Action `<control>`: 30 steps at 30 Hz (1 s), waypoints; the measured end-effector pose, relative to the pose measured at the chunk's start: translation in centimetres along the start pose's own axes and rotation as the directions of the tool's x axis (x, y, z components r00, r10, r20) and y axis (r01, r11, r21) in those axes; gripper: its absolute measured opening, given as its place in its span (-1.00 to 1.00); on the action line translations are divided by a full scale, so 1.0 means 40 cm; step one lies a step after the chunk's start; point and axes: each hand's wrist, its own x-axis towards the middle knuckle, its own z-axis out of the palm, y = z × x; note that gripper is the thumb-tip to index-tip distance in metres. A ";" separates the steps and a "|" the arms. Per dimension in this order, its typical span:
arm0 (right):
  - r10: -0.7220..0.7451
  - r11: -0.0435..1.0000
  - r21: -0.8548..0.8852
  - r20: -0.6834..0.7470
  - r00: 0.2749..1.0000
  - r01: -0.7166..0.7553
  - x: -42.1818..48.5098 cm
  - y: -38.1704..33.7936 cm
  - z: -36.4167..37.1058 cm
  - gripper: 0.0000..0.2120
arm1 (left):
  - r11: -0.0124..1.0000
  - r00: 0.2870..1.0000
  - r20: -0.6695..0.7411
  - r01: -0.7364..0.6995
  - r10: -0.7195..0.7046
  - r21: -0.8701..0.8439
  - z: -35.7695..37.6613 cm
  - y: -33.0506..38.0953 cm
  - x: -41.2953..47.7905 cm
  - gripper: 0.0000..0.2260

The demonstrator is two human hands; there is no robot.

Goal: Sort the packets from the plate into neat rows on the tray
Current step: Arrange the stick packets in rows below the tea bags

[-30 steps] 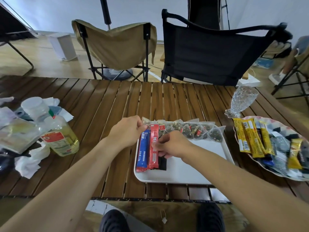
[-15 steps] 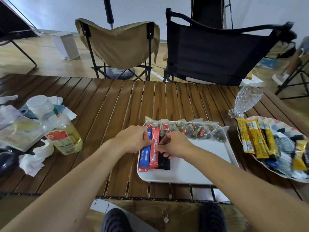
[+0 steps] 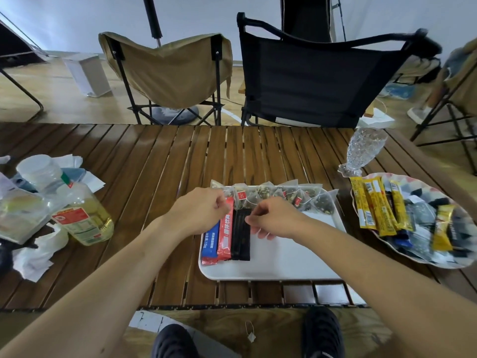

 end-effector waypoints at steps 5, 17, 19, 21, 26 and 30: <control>-0.102 0.968 -0.235 -0.071 0.992 0.083 -0.055 0.054 -0.077 -0.81 | 0.994 0.995 -0.041 -0.085 0.088 0.074 -0.003 0.113 0.000 -0.79; 0.146 0.950 -0.214 -0.338 0.930 -0.227 -0.180 0.301 -0.448 -0.93 | 0.946 0.965 -0.012 -0.254 0.262 0.202 0.086 0.341 0.067 -0.74; 0.212 0.938 -0.174 -0.399 0.892 -0.300 -0.181 0.352 -0.484 -0.90 | 0.938 0.959 0.011 -0.279 0.283 0.207 0.099 0.376 0.072 -0.74; 0.252 0.912 -0.201 -0.414 0.874 -0.358 -0.175 0.385 -0.493 -0.78 | 0.929 0.953 0.002 -0.296 0.303 0.224 0.113 0.402 0.079 -0.72; 0.272 0.890 -0.212 -0.465 0.843 -0.404 -0.159 0.434 -0.501 -0.70 | 0.918 0.945 0.015 -0.321 0.327 0.232 0.137 0.440 0.092 -0.72; 0.312 0.855 -0.201 -0.538 0.783 -0.479 -0.158 0.471 -0.520 -0.79 | 0.913 0.938 -0.002 -0.338 0.348 0.229 0.146 0.443 0.096 -0.73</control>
